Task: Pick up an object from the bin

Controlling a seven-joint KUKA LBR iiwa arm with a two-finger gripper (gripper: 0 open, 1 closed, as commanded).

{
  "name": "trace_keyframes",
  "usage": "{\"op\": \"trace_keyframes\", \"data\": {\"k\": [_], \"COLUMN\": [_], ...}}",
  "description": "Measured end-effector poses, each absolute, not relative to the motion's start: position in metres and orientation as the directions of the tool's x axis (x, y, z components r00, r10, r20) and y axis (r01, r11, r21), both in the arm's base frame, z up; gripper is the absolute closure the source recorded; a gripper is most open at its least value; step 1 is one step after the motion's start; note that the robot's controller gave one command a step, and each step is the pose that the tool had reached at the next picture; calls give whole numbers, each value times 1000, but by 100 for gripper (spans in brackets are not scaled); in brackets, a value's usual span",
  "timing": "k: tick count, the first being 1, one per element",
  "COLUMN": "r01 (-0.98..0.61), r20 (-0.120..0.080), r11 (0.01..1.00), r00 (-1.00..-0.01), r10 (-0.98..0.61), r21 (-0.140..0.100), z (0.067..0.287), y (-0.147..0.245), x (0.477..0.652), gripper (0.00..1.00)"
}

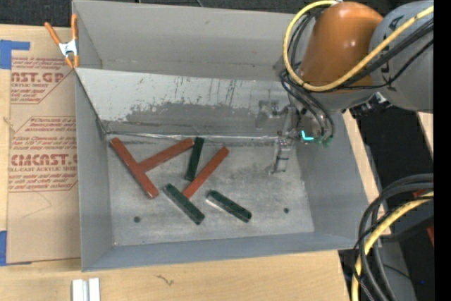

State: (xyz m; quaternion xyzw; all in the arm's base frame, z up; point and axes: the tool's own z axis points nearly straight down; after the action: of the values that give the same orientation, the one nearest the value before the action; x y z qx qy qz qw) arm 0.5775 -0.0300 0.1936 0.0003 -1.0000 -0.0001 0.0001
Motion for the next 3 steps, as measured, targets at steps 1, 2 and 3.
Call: {"op": "trace_keyframes", "data": {"k": [1, 2, 3], "r01": [89, 177, 291], "r20": [9, 2, 1], "r11": [996, 984, 957], "r00": [-996, -984, -957], "r10": [89, 177, 291], "r21": [1, 2, 0], "z": [66, 100, 99], "y": [6, 38, 41], "x": [521, 480, 480], "gripper": [0, 0, 0]}}
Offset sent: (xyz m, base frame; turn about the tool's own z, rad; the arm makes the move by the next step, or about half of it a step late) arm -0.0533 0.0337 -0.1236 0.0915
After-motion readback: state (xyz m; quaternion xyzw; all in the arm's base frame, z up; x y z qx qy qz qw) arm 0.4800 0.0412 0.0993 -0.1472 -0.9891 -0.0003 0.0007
